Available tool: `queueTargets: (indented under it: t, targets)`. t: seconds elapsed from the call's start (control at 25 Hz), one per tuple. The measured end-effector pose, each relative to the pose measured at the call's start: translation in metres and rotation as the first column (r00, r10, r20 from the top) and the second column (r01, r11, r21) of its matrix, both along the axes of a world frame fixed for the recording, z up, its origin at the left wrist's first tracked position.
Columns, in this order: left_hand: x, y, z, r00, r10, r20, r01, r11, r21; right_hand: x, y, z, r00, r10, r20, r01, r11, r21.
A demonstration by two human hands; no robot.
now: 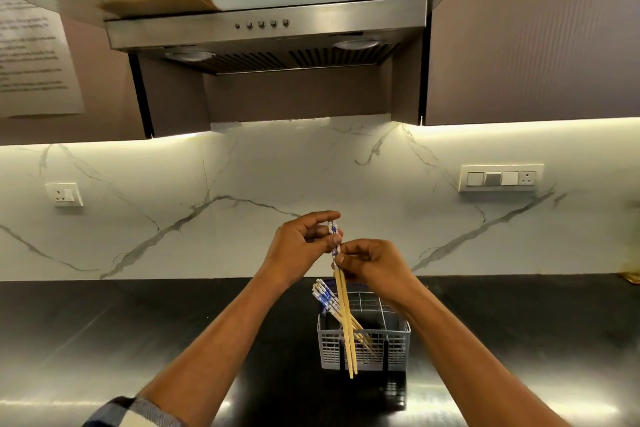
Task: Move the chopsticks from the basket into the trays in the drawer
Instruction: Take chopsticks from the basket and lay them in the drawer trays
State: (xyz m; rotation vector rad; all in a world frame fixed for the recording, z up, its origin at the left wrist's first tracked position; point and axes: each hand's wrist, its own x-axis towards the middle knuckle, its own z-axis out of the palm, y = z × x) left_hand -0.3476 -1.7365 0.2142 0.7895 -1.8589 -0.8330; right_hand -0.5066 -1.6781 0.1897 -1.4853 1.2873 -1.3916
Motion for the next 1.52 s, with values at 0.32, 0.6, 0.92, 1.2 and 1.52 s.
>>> queueTargets:
  t: [0.32, 0.6, 0.92, 1.2, 1.52]
  targets:
    - [0.046, 0.03, -0.013, 0.975, -0.192, -0.11, 0.205, 0.971, 0.122, 0.049, 0.051, -0.016, 0.996, -0.053, 0.07, 0.05, 0.998, 0.047]
    - [0.067, 0.054, -0.028, 0.934, -0.295, -0.201, 0.341, 0.905, 0.253, 0.075, 0.099, -0.056, 0.984, -0.101, 0.146, 0.08, 0.987, 0.142]
    - [0.056, 0.073, -0.076, 0.92, -0.31, -0.239, 0.384, 0.834, 0.396, 0.068, 0.134, -0.105, 0.975, -0.171, 0.143, 0.11, 0.927, 0.358]
    - [0.021, 0.099, -0.16, 0.926, -0.267, -0.267, 0.376, 0.709, 0.597, 0.043, 0.167, -0.176, 0.967, -0.22, 0.129, 0.122, 0.843, 0.523]
    - [-0.023, 0.129, -0.253, 0.96, -0.187, -0.207, 0.279, 0.618, 0.735, 0.009, 0.192, -0.25, 0.968, -0.249, 0.043, 0.159, 0.733, 0.661]
